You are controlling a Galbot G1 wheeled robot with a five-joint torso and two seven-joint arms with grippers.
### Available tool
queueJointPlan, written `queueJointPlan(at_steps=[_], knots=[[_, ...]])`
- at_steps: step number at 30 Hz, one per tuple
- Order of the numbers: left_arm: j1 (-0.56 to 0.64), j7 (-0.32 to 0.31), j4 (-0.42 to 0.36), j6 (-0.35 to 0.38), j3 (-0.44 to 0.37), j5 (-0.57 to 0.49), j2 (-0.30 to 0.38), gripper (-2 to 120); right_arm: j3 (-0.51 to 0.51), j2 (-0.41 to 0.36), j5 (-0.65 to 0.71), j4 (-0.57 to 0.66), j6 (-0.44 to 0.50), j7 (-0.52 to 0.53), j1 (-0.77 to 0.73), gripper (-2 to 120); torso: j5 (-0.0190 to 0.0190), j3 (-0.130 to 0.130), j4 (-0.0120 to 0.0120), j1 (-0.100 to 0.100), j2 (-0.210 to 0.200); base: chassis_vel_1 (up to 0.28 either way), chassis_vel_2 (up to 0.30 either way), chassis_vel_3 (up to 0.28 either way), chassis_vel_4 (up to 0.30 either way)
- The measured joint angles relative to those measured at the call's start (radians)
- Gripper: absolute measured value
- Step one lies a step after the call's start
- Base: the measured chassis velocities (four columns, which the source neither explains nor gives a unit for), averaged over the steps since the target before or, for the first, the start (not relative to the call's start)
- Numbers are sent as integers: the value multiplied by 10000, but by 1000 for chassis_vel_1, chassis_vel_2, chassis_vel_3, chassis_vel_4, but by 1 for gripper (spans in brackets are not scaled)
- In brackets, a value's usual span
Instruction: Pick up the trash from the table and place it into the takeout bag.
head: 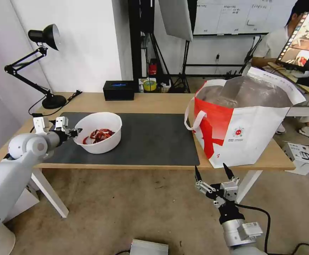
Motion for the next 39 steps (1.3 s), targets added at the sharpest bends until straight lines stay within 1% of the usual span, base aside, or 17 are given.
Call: queueJointPlan(at_steps=[2,5,6,8,9,12,13,19,20,25,27,28,31,32,35,36,39], knots=[[151,-50,-177,19,-131,-86,0,0,-1,0,0,0,0,-1,0,100,1,0,1,0,1,0,0,0,0],[553,-203,-845,78,-544,-486,42,0,-1,0,0,0,0,-1,0,100,2,0,0,0,1,0,0,0,0],[553,-203,-845,78,-544,-486,42,0,-1,0,0,0,0,-1,0,100,2,0,0,0,1,0,0,0,0],[739,-432,-1282,132,-742,-835,64,0,-1,0,0,0,0,0,0,100,2,0,0,0,1,0,0,0,0],[739,-432,-1282,132,-742,-835,64,0,-1,0,0,0,0,0,0,100,2,0,0,0,1,0,0,0,0],[983,-797,-1945,208,-970,-1351,65,0,-1,0,0,0,0,-1,1,100,2,0,1,0,1,0,0,0,0],[983,-797,-1945,208,-970,-1351,65,0,-1,0,0,0,0,-1,1,100,2,0,1,0,1,0,0,0,0],[765,-1611,-2729,299,-853,-2206,50,0,-1,0,0,0,0,-1,1,100,3,0,1,-1,1,0,0,0,0],[765,-1611,-2729,299,-853,-2206,50,0,-1,0,0,0,0,-1,1,100,3,0,1,-1,1,0,0,0,0],[95,-2030,-3023,305,-329,-2632,-2,0,-1,0,0,0,0,-1,0,100,2,0,-1,0,0,0,0,0,0],[-495,-2277,-3198,305,118,-2926,-68,0,-1,0,0,0,0,-1,0,100,4,1,-1,0,0,0,0,0,0],[-495,-2277,-3198,305,118,-2926,-68,0,-1,0,0,0,0,-1,0,100,4,1,-1,0,0,0,0,0,0],[-1280,-2637,-3501,298,821,-3351,-174,0,-2,0,0,0,0,-1,0,100,5,0,-1,0,0,0,0,0,0],[-1280,-2637,-3501,298,821,-3351,-174,0,-2,0,0,0,0,-1,0,100,5,0,-1,0,0,0,0,0,0],[-2017,-2991,-3729,269,1433,-3849,-314,0,-1,0,0,0,0,-1,0,100,4,1,-2,0,0,0,0,0,0],[-2017,-2991,-3729,269,1433,-3849,-314,0,-1,0,0,0,0,-1,0,100,4,1,-2,0,0,0,0,0,0],[-2721,-3247,-3799,189,1998,-4248,-449,0,-1,0,0,0,0,-1,0,100,4,0,-2,0,0,0,0,0,0]])
